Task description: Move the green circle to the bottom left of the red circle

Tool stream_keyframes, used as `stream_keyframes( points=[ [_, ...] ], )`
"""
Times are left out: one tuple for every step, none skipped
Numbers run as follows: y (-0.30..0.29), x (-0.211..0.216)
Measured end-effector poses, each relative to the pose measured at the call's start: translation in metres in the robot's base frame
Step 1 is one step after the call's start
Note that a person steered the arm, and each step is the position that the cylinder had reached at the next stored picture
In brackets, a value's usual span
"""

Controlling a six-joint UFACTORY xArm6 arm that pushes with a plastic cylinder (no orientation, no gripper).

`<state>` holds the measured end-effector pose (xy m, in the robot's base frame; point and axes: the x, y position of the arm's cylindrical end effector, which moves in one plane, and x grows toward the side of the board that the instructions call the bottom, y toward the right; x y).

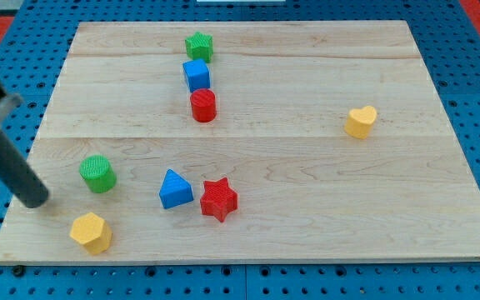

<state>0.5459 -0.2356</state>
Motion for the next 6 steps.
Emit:
stream_keyframes(
  points=[
    [0.031, -0.012],
    [0.068, -0.047],
    [0.059, -0.052],
    [0.003, -0.064],
    [0.041, -0.074],
    [0.124, -0.074]
  ],
)
